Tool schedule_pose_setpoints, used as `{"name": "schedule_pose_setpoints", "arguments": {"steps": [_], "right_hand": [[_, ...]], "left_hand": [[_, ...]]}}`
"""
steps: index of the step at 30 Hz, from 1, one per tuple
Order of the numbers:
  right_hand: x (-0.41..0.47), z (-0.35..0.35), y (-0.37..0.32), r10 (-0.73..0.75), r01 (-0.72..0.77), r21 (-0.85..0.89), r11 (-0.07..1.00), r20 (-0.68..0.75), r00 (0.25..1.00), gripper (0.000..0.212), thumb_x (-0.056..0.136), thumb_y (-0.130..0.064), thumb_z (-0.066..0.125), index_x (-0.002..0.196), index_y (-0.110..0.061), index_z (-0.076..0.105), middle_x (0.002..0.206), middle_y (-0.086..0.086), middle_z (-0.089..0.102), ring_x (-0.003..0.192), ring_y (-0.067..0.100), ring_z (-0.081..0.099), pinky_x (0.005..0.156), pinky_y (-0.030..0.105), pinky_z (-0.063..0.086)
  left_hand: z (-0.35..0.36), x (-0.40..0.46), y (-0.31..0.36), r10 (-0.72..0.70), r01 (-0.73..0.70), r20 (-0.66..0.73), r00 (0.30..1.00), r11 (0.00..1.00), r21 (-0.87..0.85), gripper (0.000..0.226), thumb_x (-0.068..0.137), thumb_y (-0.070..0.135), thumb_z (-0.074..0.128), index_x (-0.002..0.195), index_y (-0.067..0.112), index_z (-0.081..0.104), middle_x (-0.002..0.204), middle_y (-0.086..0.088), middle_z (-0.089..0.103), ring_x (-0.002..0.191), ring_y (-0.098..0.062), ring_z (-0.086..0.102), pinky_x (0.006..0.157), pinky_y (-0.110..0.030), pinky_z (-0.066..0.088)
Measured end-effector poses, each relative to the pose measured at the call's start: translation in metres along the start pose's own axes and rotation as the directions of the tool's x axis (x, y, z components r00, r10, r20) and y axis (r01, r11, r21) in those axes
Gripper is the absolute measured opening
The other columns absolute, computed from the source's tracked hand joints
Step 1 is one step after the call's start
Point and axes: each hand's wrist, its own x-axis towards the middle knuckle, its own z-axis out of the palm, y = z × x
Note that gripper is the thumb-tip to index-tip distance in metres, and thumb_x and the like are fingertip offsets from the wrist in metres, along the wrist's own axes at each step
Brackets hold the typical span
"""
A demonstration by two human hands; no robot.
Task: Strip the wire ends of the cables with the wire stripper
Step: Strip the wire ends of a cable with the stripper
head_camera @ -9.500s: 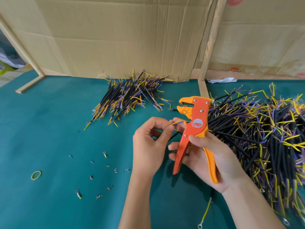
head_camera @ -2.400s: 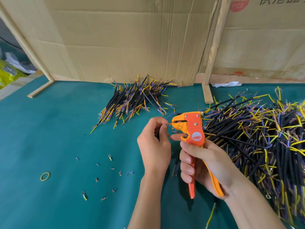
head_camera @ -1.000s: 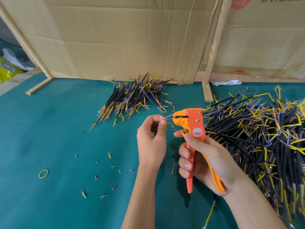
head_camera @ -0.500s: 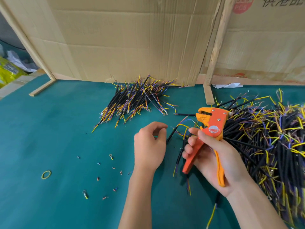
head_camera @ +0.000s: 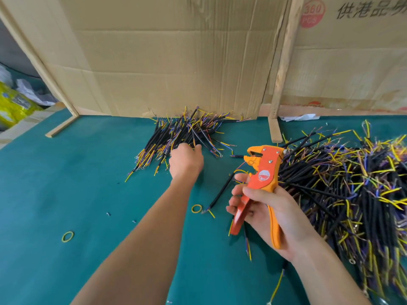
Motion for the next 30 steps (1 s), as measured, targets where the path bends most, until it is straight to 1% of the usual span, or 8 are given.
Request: {"name": "schedule_pose_setpoints", "arguments": {"steps": [3, 5, 12, 19, 22, 25, 28, 30], "right_hand": [[0.001, 0.000, 0.000, 0.013, -0.013, -0.008, 1.000, -0.008, 1.000, 0.048, 0.073, -0.006, 0.073, 0.120, 0.002, 0.065, 0.090, 0.020, 0.066, 0.078, 0.033, 0.067, 0.078, 0.043, 0.060], [0.002, 0.000, 0.000, 0.017, -0.017, 0.003, 1.000, -0.013, 1.000, 0.047, 0.075, -0.005, 0.071, 0.121, 0.003, 0.064, 0.091, 0.021, 0.065, 0.076, 0.034, 0.066, 0.075, 0.042, 0.060], [0.001, -0.002, -0.001, 0.017, -0.018, -0.018, 1.000, -0.043, 0.999, 0.049, 0.074, -0.006, 0.072, 0.121, 0.002, 0.066, 0.121, 0.025, 0.070, 0.077, 0.035, 0.068, 0.070, 0.041, 0.059], [0.002, 0.002, 0.003, 0.071, -0.074, -0.077, 0.994, -0.040, 0.997, 0.050, 0.072, 0.001, 0.076, 0.121, 0.002, 0.068, 0.124, 0.022, 0.069, 0.078, 0.036, 0.070, 0.070, 0.041, 0.059], [0.000, 0.005, 0.006, 0.118, -0.119, -0.080, 0.990, -0.013, 0.993, 0.041, 0.072, -0.007, 0.075, 0.113, -0.002, 0.074, 0.124, 0.020, 0.071, 0.076, 0.038, 0.069, 0.069, 0.042, 0.059], [-0.002, 0.008, 0.008, 0.153, -0.149, -0.082, 0.985, 0.038, 0.988, 0.045, 0.074, -0.007, 0.075, 0.118, 0.001, 0.070, 0.126, 0.022, 0.069, 0.076, 0.038, 0.068, 0.070, 0.043, 0.058], [-0.004, 0.009, 0.007, 0.171, -0.161, -0.108, 0.981, 0.087, 0.981, 0.041, 0.076, -0.008, 0.075, 0.116, 0.002, 0.071, 0.128, 0.026, 0.066, 0.076, 0.037, 0.066, 0.071, 0.044, 0.057], [-0.004, 0.008, 0.007, 0.174, -0.162, -0.124, 0.979, 0.101, 0.979, 0.037, 0.077, -0.008, 0.074, 0.113, 0.001, 0.073, 0.129, 0.026, 0.066, 0.076, 0.037, 0.066, 0.072, 0.045, 0.057]], "left_hand": [[-0.007, 0.005, -0.002, 0.034, -0.031, 0.032, 0.999, 0.996, -0.086, 0.021, 0.089, 0.025, 0.055, 0.085, 0.011, 0.070, 0.090, -0.018, 0.073, 0.084, -0.036, 0.071, 0.084, -0.043, 0.059], [-0.012, -0.006, -0.005, 0.047, -0.048, -0.005, 0.999, 0.986, -0.159, 0.021, 0.083, 0.022, 0.055, 0.072, 0.009, 0.067, 0.078, -0.016, 0.072, 0.076, -0.038, 0.071, 0.078, -0.043, 0.060], [-0.022, -0.104, -0.042, 0.159, -0.173, -0.073, 0.985, 0.954, -0.246, 0.025, 0.088, 0.028, 0.063, 0.065, 0.018, 0.062, 0.058, 0.003, 0.065, 0.064, -0.030, 0.068, 0.071, -0.042, 0.056], [-0.047, -0.166, -0.072, 0.234, -0.253, -0.100, 0.967, 0.929, -0.271, 0.024, 0.087, 0.027, 0.072, 0.065, 0.025, 0.062, 0.057, 0.013, 0.064, 0.049, -0.013, 0.064, 0.062, -0.029, 0.052], [-0.048, -0.178, -0.083, 0.285, -0.309, -0.131, 0.950, 0.920, -0.240, 0.018, 0.081, 0.024, 0.078, 0.069, 0.028, 0.065, 0.054, 0.012, 0.062, 0.046, -0.013, 0.062, 0.060, -0.032, 0.053], [-0.048, -0.181, -0.092, 0.335, -0.350, -0.109, 0.936, 0.921, -0.173, 0.024, 0.077, 0.020, 0.082, 0.062, 0.027, 0.063, 0.051, 0.012, 0.059, 0.044, -0.012, 0.058, 0.060, -0.032, 0.051], [-0.049, -0.183, -0.096, 0.338, -0.344, -0.070, 0.939, 0.927, -0.148, 0.027, 0.073, 0.028, 0.084, 0.058, 0.027, 0.062, 0.049, 0.015, 0.057, 0.040, -0.006, 0.053, 0.057, -0.026, 0.050], [-0.050, -0.179, -0.098, 0.261, -0.265, -0.047, 0.964, 0.952, -0.153, 0.029, 0.072, 0.027, 0.085, 0.055, 0.025, 0.061, 0.047, 0.014, 0.058, 0.038, -0.004, 0.054, 0.060, -0.021, 0.049]]}}
